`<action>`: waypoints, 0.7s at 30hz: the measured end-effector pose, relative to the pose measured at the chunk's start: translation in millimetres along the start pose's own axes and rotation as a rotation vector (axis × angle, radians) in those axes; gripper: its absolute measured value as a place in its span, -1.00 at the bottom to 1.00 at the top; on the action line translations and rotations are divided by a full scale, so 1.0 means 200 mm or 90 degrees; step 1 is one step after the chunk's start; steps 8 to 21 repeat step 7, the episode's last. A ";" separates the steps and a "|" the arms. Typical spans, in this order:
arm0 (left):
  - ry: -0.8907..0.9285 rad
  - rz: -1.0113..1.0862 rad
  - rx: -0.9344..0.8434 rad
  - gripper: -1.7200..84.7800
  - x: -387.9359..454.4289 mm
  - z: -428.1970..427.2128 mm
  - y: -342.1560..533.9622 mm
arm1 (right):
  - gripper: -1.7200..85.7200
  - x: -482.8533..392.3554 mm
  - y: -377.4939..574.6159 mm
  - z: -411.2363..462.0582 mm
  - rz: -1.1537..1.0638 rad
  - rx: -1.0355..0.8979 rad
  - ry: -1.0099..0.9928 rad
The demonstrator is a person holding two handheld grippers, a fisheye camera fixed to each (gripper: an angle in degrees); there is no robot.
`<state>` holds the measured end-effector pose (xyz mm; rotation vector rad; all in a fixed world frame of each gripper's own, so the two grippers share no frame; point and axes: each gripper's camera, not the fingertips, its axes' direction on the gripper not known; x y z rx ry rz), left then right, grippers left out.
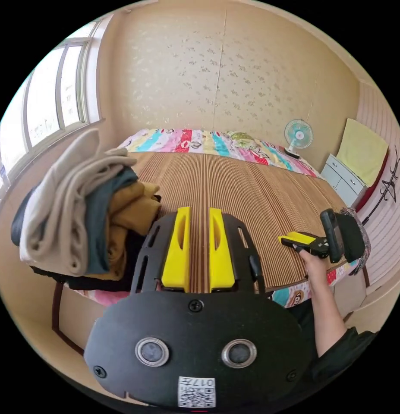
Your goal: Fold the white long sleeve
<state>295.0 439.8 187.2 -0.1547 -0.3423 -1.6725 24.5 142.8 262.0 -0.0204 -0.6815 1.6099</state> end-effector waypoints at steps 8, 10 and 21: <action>-0.142 -0.031 -0.011 -0.69 -0.55 -0.22 -0.36 | -0.76 -0.20 0.07 -0.17 -0.013 0.021 0.036; -0.142 -0.031 -0.011 -0.69 -0.55 -0.22 -0.36 | -0.76 -0.20 0.07 -0.17 -0.013 0.021 0.036; -0.142 -0.031 -0.011 -0.69 -0.55 -0.22 -0.36 | -0.76 -0.20 0.07 -0.17 -0.013 0.021 0.036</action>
